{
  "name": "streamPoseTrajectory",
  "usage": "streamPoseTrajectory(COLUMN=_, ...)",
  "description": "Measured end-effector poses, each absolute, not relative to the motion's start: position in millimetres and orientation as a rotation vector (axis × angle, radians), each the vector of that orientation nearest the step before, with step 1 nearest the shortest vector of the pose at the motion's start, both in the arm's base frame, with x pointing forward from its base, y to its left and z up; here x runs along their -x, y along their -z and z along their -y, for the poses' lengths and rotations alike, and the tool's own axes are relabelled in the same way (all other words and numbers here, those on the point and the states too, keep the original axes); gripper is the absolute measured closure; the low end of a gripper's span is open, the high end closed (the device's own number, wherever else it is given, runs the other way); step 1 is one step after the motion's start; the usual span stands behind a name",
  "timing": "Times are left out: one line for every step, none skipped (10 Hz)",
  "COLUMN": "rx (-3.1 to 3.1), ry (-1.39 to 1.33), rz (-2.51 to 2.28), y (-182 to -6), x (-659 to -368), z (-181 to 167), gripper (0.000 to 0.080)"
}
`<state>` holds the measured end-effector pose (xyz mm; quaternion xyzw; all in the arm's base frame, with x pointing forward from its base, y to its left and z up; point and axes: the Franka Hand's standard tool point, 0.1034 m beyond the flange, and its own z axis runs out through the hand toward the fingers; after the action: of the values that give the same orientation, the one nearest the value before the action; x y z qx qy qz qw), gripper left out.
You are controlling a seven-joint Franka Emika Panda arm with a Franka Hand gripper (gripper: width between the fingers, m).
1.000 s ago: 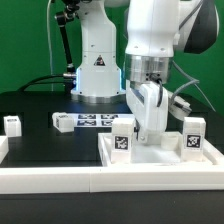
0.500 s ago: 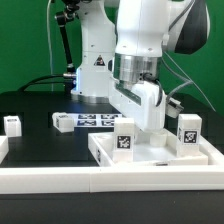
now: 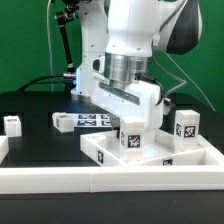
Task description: Assemble square table
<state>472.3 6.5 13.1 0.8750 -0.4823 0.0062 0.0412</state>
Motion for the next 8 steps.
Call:
streamPoseTrajectory(rx=-2.728, ry=-0.02, rz=1.373, y=-13.6, x=-473, z=2, gripper=0.0728)
streamPoseTrajectory(rx=-2.743, ry=-0.023, rz=1.333, y=-14.3, x=-473, z=7, gripper=0.0728)
streamPoseTrajectory(rx=-2.793, ry=-0.022, rz=1.206, y=-15.5, x=-475, z=11, gripper=0.0728)
streamPoseTrajectory(rx=-2.822, ry=-0.031, rz=1.115, y=-17.7, x=-478, z=17, gripper=0.0728)
streamPoseTrajectory(rx=-2.85, ry=-0.047, rz=1.034, y=-18.8, x=-480, z=20, gripper=0.0728)
streamPoseTrajectory(rx=-2.877, ry=-0.055, rz=0.952, y=-19.7, x=-481, z=23, gripper=0.0728)
streamPoseTrajectory(rx=-2.899, ry=-0.059, rz=0.88, y=-20.3, x=-482, z=25, gripper=0.0728)
streamPoseTrajectory(rx=-2.916, ry=-0.062, rz=0.813, y=-20.7, x=-483, z=27, gripper=0.0728)
